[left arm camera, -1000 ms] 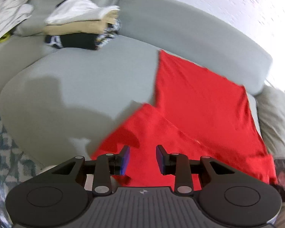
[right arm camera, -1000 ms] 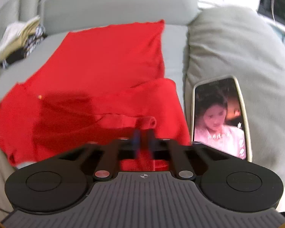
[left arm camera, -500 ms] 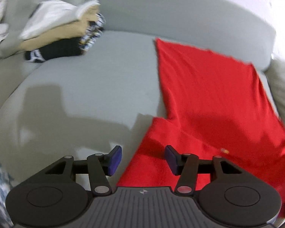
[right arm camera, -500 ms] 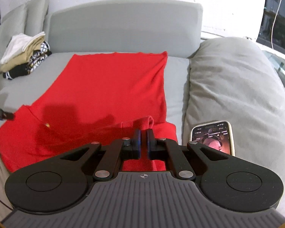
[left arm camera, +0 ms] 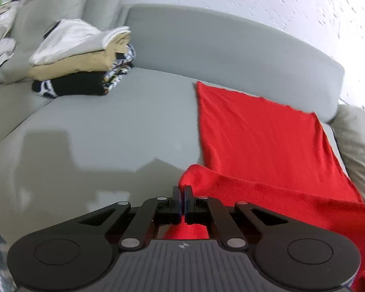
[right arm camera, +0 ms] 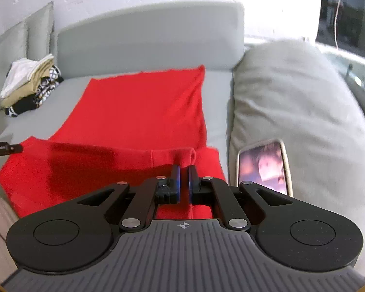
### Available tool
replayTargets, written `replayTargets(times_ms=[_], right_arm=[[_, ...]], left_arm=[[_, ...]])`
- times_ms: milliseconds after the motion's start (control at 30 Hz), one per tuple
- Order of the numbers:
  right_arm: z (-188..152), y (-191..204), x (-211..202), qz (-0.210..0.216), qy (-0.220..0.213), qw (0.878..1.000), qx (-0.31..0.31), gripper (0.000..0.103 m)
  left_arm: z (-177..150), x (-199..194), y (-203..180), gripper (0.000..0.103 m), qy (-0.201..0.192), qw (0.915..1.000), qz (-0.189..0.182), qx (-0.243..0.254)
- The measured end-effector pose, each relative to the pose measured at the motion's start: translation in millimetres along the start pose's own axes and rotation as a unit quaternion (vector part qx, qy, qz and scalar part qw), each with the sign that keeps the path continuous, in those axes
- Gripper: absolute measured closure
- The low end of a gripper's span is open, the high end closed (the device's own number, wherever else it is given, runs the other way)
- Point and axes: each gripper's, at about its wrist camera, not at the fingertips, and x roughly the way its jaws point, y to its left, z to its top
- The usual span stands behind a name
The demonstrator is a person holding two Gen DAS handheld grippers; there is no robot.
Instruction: Fold clothes
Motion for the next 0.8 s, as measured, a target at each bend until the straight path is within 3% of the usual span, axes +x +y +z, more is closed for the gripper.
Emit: replayTargets(times_ms=[200,267,333,433,500,633,667,733,800], right_arm=[[7,-5,46,-0.02,0.032,0.999,0.009,0.095],[8,-9,65,-0.051,0.056,0.997,0.006,0.087],[7,-16,76,-0.069,0.083,0.994,0.018,0.064],[0,-36,65,-0.029,0.092,0.992,0.075,0.061],[-8,-50,53,0.008,0.093,0.989,0.116,0.061],[-21,-63,39,0.046,0.083,0.984,0.154,0.062],[-23,-63,38,0.046,0.08,0.984,0.15,0.063],[-26,-60,38,0.047,0.073,0.986,0.143,0.076],[-26,-53,41,0.055,0.079,0.986,0.134,0.076]], left_arm=[[-2,13,-2,0.096,0.039,0.9985,0.028,-0.025],[-1,13,-1,0.083,0.054,0.9971,0.05,-0.019],[3,3,1,0.069,0.053,0.9965,0.062,-0.015],[4,-24,10,0.064,0.039,0.9966,0.071,-0.015],[2,-45,15,0.067,0.025,0.9977,0.062,-0.014],[-9,-61,9,0.092,0.028,0.9996,0.003,0.003],[-13,-60,2,0.092,0.032,0.9993,-0.008,0.016],[-22,-56,-17,0.092,0.039,0.9976,-0.014,0.055],[-28,-55,-28,0.091,0.046,0.997,-0.016,0.06]])
